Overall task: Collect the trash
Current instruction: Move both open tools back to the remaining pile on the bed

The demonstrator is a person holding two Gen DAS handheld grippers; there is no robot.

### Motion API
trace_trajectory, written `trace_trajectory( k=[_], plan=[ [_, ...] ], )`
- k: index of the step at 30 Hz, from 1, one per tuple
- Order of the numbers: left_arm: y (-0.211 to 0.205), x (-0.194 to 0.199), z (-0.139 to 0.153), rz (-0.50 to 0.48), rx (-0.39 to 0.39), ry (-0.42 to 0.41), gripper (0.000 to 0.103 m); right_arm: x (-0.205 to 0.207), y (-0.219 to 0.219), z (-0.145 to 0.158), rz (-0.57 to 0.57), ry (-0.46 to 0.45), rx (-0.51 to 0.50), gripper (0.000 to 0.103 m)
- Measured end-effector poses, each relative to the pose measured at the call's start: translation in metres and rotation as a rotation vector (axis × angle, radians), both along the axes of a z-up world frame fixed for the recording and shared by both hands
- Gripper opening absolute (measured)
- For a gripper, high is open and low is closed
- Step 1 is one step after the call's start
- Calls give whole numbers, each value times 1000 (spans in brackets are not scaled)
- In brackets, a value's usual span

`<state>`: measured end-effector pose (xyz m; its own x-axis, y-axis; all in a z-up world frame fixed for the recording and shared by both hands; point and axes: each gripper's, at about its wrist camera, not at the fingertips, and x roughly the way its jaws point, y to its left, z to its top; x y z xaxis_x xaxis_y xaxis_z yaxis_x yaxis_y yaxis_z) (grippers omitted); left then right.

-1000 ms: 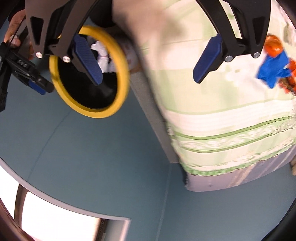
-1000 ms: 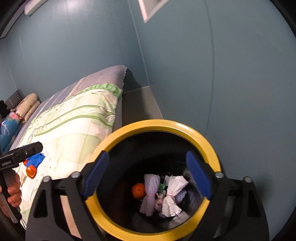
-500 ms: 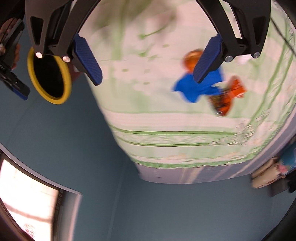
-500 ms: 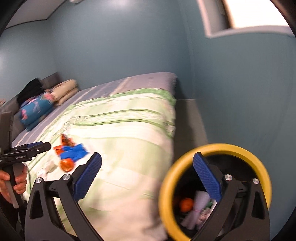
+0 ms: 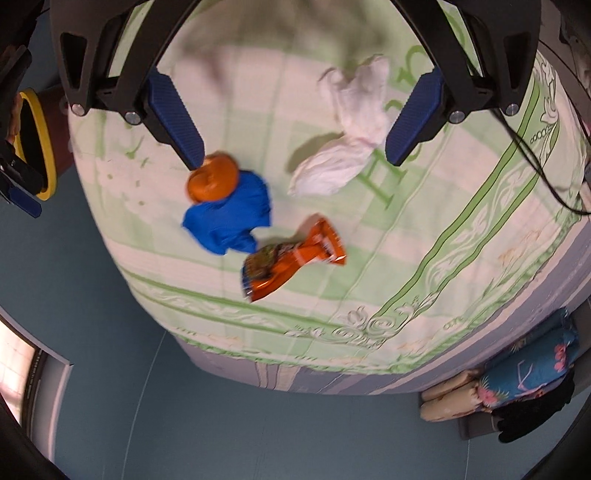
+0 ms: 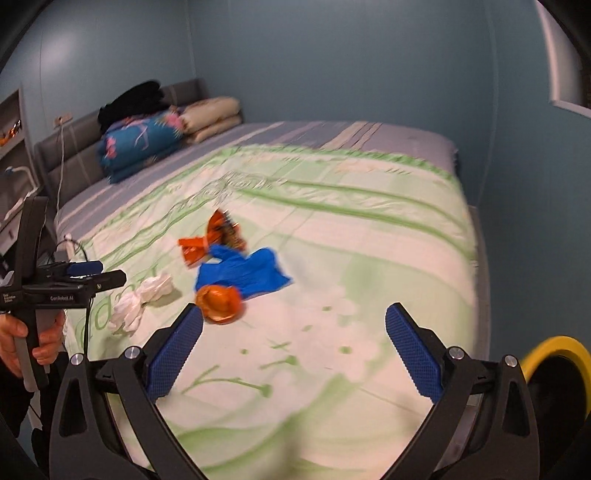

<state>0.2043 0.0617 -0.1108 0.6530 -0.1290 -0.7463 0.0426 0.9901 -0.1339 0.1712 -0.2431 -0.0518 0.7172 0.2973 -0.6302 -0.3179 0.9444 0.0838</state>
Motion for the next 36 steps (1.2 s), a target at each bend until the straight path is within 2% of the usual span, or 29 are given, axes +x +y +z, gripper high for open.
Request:
trace_trajectory(
  k=[12,22,33,36],
  plan=[
    [37,3,-43,20,-22,85,95,39,79,-46,116,110,-74,95],
    [46,8,-74,5,-56,153,95,68,110,-76,147,182,-102,95],
    [49,20,-81,0,-59,157,95,99,127,-105,142,241,-137,95],
    [49,23,-82,4,-48,153,88,104,127,-110,140,253,-126,95]
  ],
)
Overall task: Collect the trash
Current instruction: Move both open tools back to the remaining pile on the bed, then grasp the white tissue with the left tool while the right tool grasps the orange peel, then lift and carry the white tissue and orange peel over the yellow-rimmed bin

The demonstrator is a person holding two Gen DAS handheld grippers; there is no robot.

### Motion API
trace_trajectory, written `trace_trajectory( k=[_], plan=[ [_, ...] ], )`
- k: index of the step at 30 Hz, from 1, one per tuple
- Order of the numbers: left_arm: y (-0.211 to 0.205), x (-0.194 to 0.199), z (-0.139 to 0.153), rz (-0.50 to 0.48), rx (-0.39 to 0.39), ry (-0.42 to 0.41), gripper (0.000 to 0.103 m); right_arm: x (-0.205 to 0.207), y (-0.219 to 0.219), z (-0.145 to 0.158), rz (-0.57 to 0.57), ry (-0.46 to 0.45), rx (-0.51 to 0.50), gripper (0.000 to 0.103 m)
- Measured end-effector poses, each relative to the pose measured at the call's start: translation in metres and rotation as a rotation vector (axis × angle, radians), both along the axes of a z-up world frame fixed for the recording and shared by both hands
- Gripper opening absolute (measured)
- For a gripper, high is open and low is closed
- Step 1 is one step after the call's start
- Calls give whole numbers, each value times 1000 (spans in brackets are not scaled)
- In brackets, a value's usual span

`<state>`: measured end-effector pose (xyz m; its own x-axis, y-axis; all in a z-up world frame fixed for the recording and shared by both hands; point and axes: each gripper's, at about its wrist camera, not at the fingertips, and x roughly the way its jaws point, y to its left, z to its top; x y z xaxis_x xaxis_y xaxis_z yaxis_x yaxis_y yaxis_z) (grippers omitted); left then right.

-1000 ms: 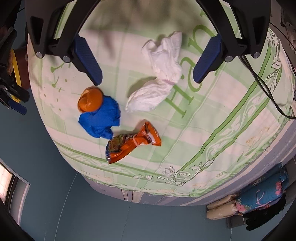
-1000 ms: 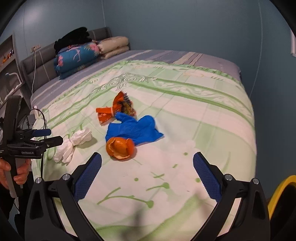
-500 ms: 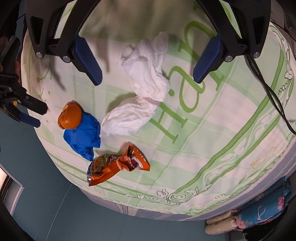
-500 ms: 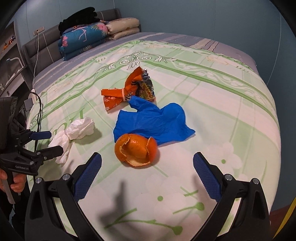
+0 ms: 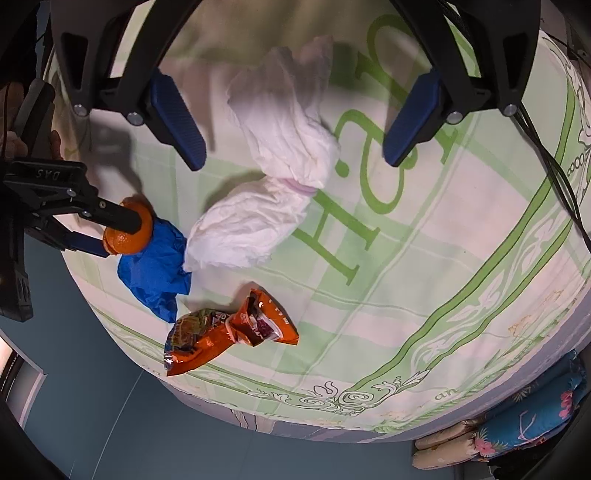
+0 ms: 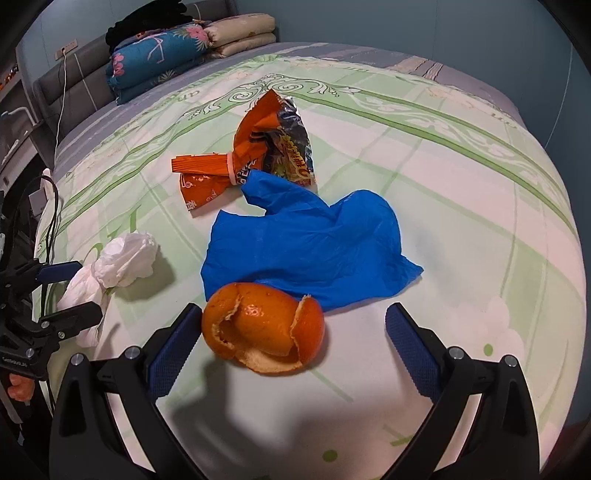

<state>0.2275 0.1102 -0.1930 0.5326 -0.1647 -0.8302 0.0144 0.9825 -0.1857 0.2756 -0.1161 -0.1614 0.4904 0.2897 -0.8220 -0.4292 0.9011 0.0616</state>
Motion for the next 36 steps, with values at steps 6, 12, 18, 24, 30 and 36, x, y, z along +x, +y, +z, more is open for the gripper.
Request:
trace_trajectory(
  k=[6,12,18,24,30,36],
  plan=[
    [-1,5,-5,11,53,17,41,5,-5,-4,-30,17,41,73],
    [3,4,-3,21,48,13,21,6,-9,0,-40,48,72,44],
    [2,-4,13,11,44,-20,20,-8,-26,16,-61,55,112,41],
    [3,-16,36,17,47,-64,20,-30,-52,47,-79,8,167,40],
    [1,-26,58,35,52,-100,20,-58,-88,85,-122,-64,240,40],
    [-20,-32,85,42,60,-152,20,-91,-120,112,-174,-142,355,40]
  ],
)
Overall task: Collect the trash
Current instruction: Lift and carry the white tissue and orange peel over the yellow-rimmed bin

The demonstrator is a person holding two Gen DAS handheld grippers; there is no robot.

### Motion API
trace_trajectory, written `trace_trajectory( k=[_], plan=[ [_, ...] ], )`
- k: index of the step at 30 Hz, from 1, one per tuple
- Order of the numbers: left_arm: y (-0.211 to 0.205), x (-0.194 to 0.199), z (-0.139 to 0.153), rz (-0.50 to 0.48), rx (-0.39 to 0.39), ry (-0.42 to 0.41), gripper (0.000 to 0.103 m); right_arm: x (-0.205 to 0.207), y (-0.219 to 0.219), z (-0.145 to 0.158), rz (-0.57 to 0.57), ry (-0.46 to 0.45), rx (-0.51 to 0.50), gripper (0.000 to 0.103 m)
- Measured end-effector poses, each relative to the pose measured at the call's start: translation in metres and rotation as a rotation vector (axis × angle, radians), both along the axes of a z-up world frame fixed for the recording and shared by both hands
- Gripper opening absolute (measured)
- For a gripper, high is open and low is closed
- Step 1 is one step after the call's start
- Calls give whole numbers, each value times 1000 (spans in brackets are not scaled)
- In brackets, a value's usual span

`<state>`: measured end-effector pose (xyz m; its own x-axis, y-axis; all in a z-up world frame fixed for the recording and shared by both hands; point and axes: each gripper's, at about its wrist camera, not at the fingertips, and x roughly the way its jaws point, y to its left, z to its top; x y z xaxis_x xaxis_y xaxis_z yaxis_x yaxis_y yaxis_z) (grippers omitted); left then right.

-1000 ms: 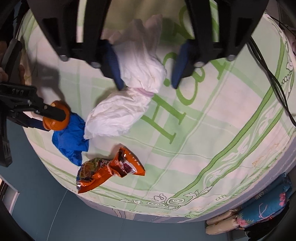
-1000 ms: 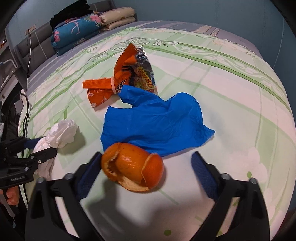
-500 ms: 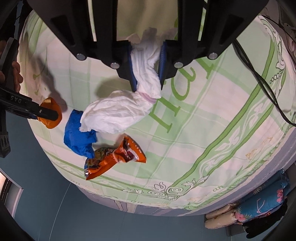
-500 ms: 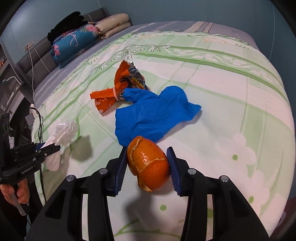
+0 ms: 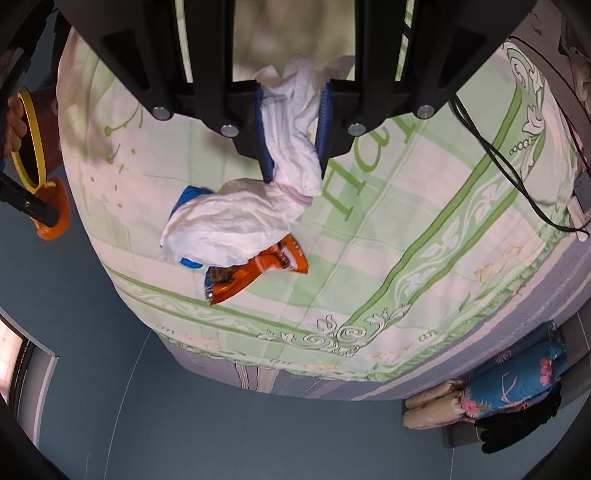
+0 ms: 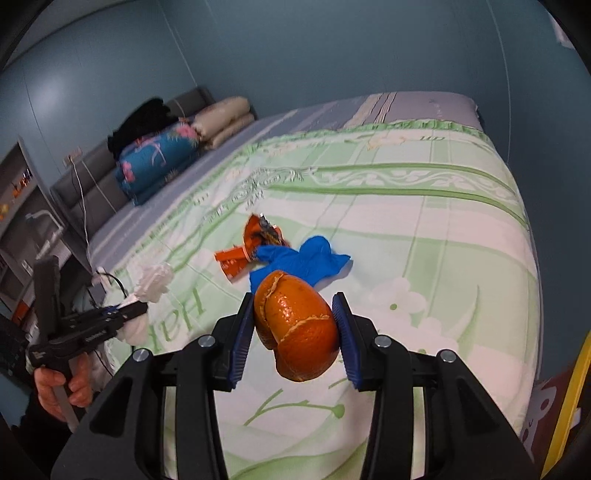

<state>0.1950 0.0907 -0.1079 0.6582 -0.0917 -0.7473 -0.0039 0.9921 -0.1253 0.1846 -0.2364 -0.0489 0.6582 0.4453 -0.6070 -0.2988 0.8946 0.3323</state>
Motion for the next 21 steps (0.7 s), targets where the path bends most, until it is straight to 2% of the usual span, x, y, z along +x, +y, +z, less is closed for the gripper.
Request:
trace_trajectory(
  k=[4,10,21],
  plan=[
    [-19,-4,23,-8,-25,-41,20,-19,-17,12,-27,-39,47,40],
    [-53,-18,51,-31,-33,-102,20,-43,-39,23,-62,-75,61,40],
    [-135,-38,80,-188,-72,-169,21,-83,-92,43,-205,-183,15,40]
  ],
)
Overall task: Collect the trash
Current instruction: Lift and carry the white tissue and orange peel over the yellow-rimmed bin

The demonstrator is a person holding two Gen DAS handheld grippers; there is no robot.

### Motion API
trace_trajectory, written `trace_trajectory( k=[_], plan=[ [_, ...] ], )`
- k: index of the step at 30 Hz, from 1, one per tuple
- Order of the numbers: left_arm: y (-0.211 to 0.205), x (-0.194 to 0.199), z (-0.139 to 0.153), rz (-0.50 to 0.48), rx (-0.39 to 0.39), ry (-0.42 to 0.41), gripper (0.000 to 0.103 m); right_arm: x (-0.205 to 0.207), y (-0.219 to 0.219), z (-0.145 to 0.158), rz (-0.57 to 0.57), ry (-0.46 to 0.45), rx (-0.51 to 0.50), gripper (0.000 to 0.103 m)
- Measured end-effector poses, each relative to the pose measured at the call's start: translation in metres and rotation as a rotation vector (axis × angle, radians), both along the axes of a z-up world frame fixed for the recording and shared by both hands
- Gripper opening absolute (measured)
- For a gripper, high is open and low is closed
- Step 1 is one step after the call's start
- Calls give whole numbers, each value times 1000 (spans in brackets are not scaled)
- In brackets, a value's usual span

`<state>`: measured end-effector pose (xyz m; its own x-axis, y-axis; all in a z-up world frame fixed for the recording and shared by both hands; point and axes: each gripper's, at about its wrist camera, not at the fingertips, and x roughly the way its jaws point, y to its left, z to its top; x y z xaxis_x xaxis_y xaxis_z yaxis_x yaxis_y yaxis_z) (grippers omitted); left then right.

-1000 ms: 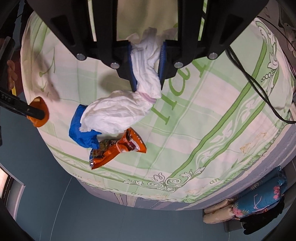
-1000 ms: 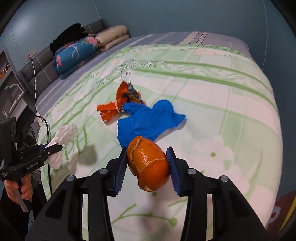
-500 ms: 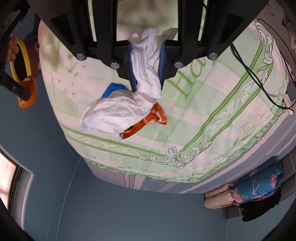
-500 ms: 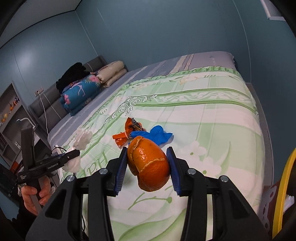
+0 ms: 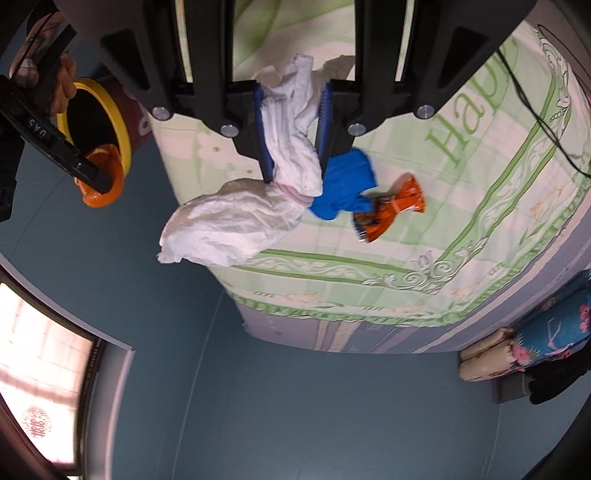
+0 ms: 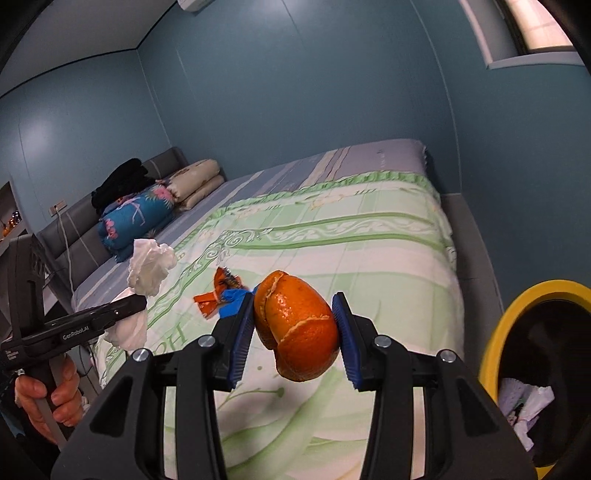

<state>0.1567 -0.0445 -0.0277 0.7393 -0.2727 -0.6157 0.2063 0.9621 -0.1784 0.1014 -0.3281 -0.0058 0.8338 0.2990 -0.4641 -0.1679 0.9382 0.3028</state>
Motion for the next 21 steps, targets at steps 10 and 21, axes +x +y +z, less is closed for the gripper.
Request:
trace_trajectory(
  k=[10,21],
  plan=[
    [-66,1,5,-136,-10,-3,21,-23,-60,-4,-154,-18,-1,40],
    [-128,8,-2,-255,11,7,21,-42,-116,-16,-309,-14,1,40]
  ],
)
